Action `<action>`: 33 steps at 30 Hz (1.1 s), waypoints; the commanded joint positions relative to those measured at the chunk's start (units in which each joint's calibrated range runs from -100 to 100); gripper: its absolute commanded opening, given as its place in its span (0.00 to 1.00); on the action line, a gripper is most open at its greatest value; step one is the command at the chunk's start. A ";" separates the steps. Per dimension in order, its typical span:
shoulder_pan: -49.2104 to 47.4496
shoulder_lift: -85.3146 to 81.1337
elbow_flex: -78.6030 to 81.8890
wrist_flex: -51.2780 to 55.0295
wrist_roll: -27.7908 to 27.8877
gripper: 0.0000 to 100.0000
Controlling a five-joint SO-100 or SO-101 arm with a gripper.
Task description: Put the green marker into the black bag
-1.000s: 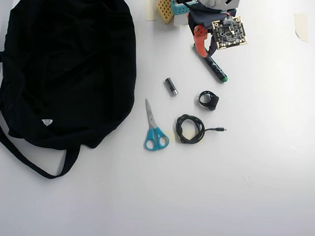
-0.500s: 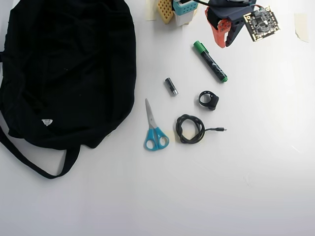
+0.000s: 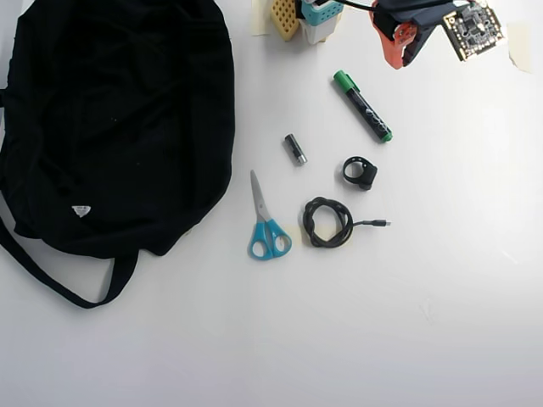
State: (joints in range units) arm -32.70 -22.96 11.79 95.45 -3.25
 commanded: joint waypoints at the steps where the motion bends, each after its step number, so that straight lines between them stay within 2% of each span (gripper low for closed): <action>1: -2.23 -1.69 2.85 0.42 -0.53 0.03; 5: -3.35 -1.61 10.22 -4.06 -2.10 0.03; 11: -1.86 -1.61 16.15 -13.71 -2.10 0.03; 26: -0.06 -0.53 29.63 -29.56 -2.15 0.03; 33: -0.06 -0.53 32.50 -33.43 -2.15 0.17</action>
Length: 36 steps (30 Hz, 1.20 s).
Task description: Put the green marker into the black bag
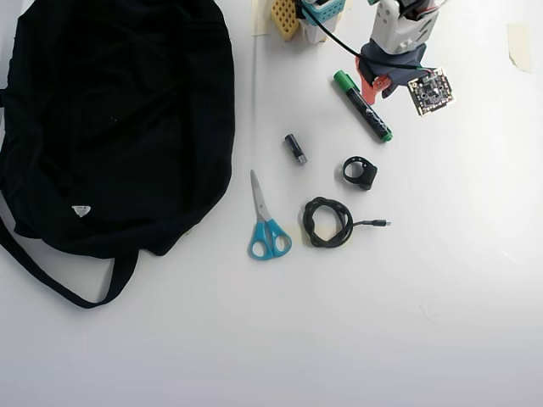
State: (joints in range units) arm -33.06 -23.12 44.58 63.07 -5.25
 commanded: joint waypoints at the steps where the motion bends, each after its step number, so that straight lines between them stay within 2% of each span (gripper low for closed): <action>1: 0.23 -0.36 -0.28 -1.06 -0.15 0.19; 6: -0.07 -0.28 -0.28 -1.06 -0.26 0.22; 21: -0.89 -0.20 1.61 -2.09 -0.73 0.22; 36: -2.24 -0.11 10.05 -12.08 -2.35 0.22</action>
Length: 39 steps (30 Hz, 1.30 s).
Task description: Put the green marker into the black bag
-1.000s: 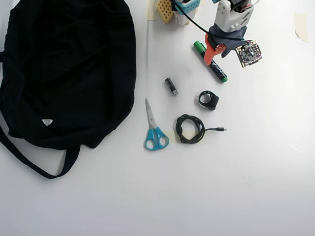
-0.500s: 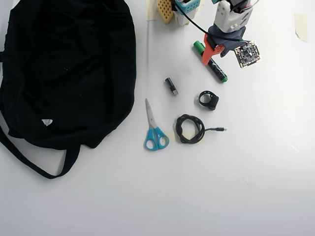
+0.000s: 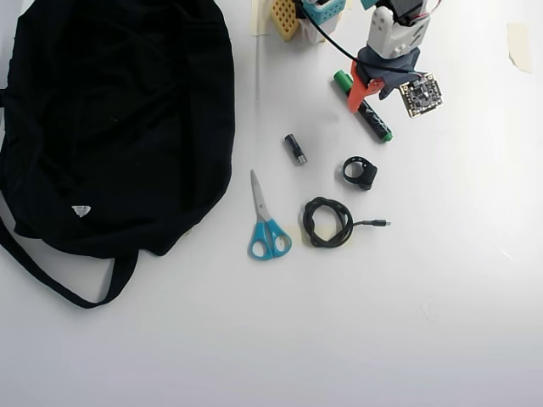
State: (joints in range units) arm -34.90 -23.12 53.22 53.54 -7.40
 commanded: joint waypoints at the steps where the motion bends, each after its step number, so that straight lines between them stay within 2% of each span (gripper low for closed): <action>1: -0.55 -0.11 2.03 -3.24 -0.20 0.22; 23: -0.40 -0.11 6.62 -3.93 -0.26 0.22; 39: -0.25 4.70 2.39 -5.05 -0.15 0.22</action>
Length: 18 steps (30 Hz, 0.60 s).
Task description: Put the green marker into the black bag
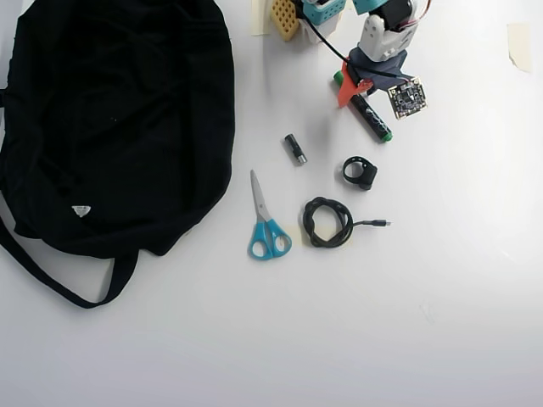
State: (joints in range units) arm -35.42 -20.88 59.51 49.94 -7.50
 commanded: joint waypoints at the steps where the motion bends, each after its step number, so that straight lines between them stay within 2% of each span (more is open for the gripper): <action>1: 0.26 3.95 -4.80 -1.70 0.00 0.22; 14: 0.41 9.10 -9.20 -2.73 -0.11 0.21; 18: 0.41 9.10 -9.20 -2.73 -0.11 0.15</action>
State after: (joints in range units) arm -35.19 -12.00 51.81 48.05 -7.50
